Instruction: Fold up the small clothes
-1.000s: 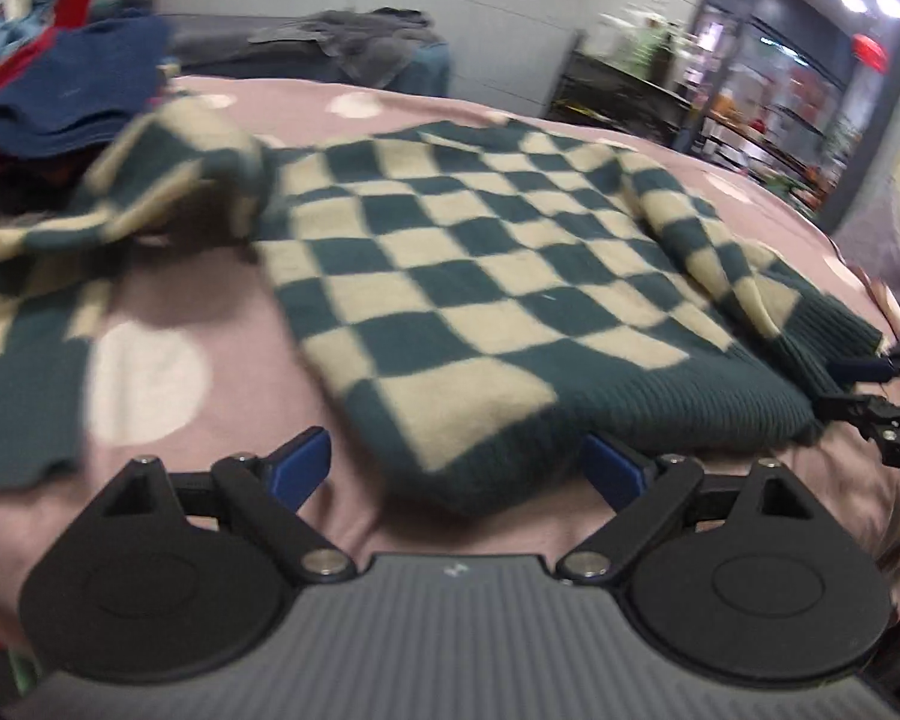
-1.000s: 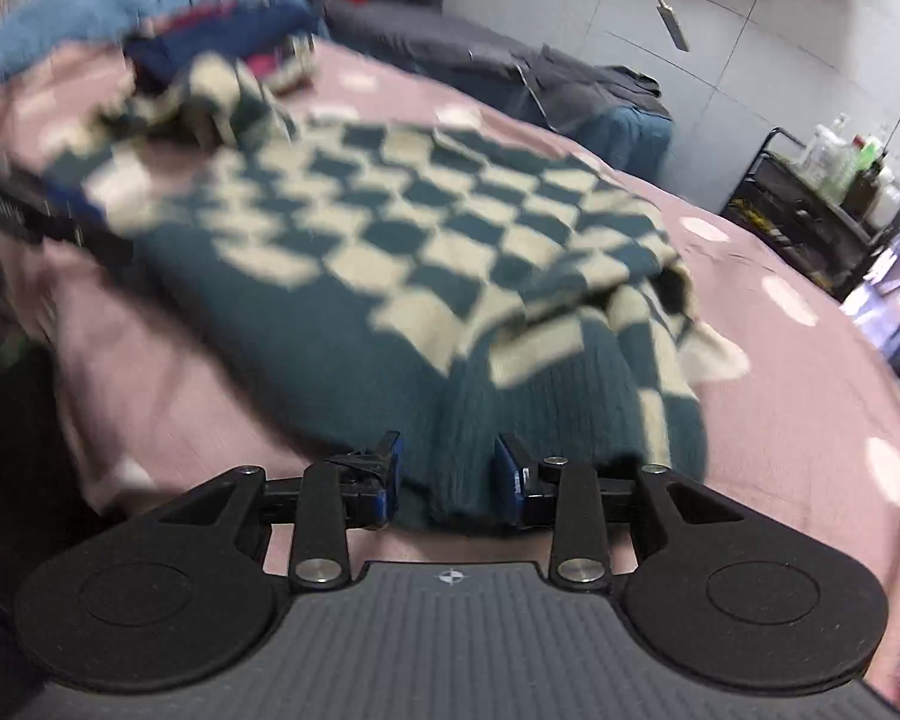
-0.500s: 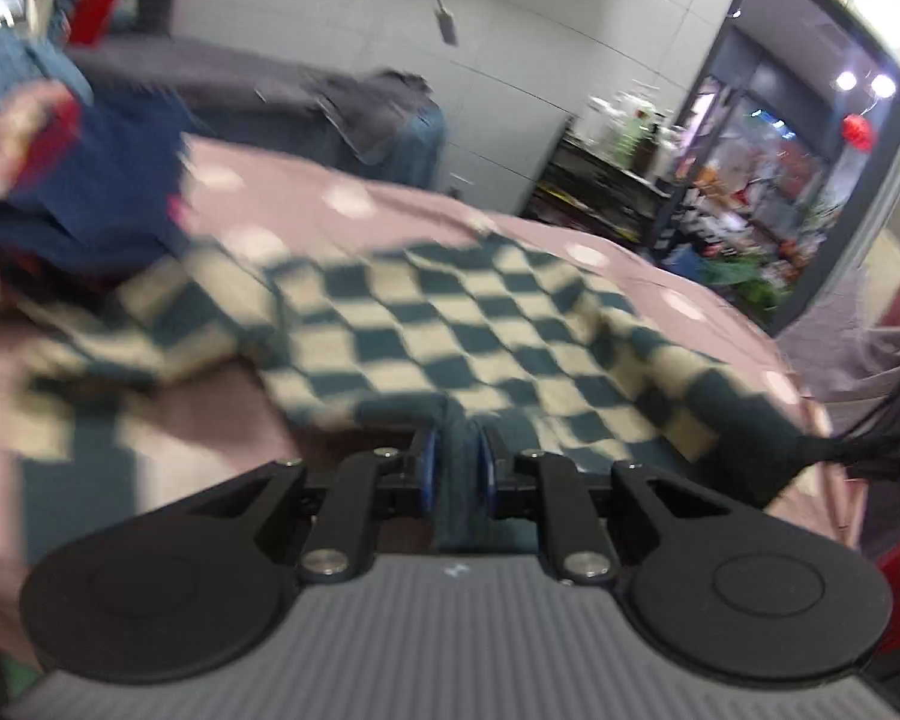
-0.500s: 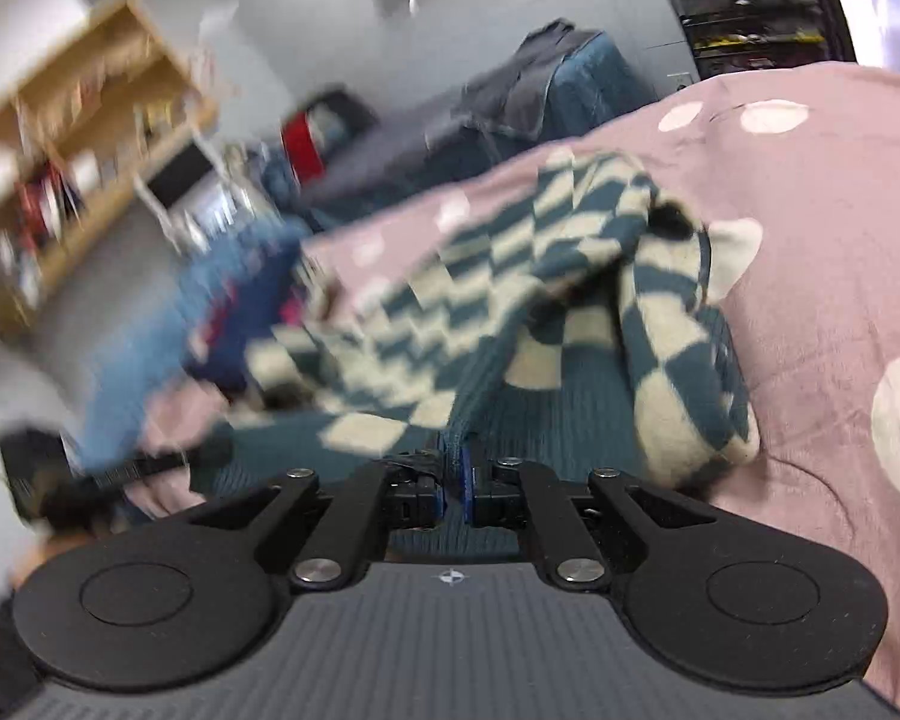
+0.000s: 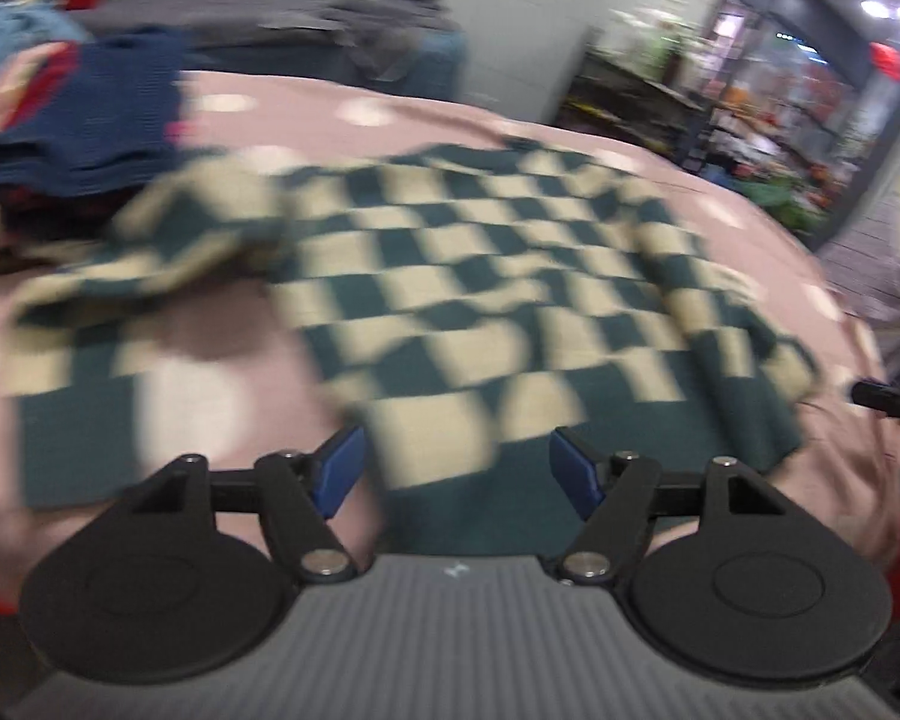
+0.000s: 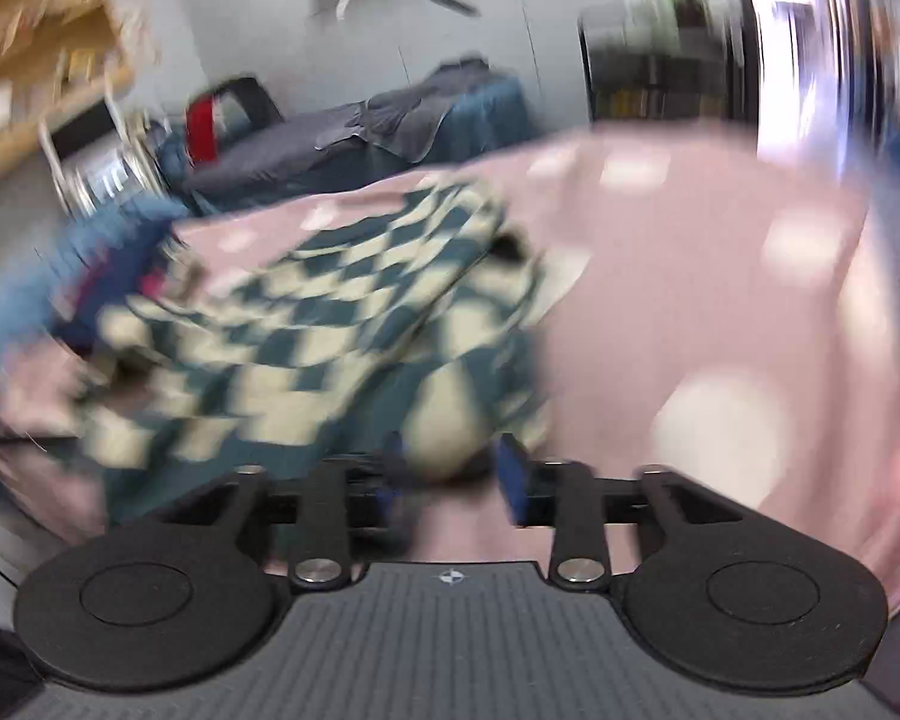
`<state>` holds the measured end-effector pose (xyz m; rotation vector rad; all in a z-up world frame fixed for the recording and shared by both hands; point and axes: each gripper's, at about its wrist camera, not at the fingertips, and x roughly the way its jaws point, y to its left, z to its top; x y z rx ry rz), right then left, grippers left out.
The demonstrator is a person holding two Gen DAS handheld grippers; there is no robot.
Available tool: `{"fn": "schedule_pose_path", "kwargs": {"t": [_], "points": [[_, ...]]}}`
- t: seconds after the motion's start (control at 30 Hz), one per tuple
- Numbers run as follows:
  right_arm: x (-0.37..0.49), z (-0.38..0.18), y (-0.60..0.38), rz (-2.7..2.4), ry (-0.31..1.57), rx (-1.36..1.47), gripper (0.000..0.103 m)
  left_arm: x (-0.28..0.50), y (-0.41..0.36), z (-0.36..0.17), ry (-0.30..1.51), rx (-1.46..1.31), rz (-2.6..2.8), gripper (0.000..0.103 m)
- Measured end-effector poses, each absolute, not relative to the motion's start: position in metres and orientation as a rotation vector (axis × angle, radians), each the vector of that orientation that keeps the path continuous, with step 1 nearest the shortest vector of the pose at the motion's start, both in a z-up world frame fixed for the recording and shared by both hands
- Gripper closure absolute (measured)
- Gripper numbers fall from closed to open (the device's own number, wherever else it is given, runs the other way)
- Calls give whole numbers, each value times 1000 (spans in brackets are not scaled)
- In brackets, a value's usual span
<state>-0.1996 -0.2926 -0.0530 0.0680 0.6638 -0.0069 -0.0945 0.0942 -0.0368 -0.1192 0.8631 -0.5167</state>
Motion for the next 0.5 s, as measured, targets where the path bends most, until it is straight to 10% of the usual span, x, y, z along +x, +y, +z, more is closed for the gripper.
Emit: {"fn": "schedule_pose_path", "kwargs": {"t": [0.23,0.3,0.5], "points": [[-163,-88,-292,103,675,-71,12,-87,30,-51,889,-82,-649,23],[-156,-90,-293,130,700,-43,88,-88,20,-53,898,-61,-667,23],[-157,-25,-357,-70,569,16,90,-84,15,-60,934,-46,-677,20]]}}
